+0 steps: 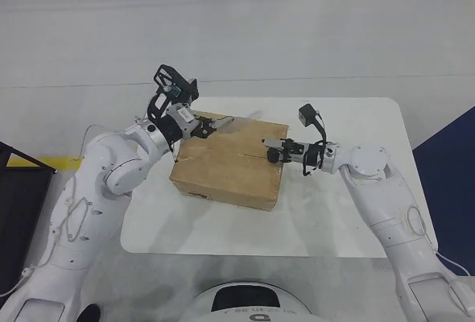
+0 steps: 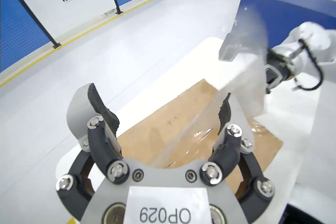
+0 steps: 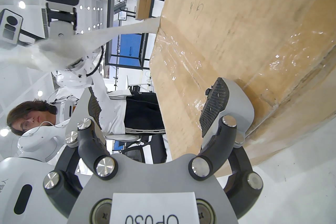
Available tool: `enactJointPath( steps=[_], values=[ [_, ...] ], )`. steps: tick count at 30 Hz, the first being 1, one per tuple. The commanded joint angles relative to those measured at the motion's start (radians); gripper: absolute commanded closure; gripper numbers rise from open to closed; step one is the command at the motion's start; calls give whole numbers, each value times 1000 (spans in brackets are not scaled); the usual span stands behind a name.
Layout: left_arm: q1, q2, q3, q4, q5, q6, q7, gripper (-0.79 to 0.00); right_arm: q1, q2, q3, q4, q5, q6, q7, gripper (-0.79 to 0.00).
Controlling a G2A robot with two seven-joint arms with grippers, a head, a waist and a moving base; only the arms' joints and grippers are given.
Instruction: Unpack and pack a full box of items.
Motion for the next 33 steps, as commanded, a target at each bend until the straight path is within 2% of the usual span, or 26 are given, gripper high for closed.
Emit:
enactJointPath(
  steps=[1,4,8,12,16,18,23,33],
  values=[
    [-14,-3,-5,5,-122,17,-37,-785,0,0,0,0,0,0,0,-785],
    [-37,-8,-12,2,-263,47,-83,-785,0,0,0,0,0,0,0,-785],
    [-55,-13,-31,11,-419,54,-84,-785,0,0,0,0,0,0,0,-785],
    [-46,-9,-81,-3,-446,57,-66,-785,0,0,0,0,0,0,0,-785],
    [31,2,-170,-42,-403,64,-2,-785,0,0,0,0,0,0,0,-785],
    [95,9,-231,-57,-340,74,41,-785,0,0,0,0,0,0,0,-785],
    [278,16,-342,-31,-342,46,158,-785,0,0,0,0,0,0,0,-785],
    [278,16,-342,-31,-342,46,158,-785,0,0,0,0,0,0,0,-785]
  ],
)
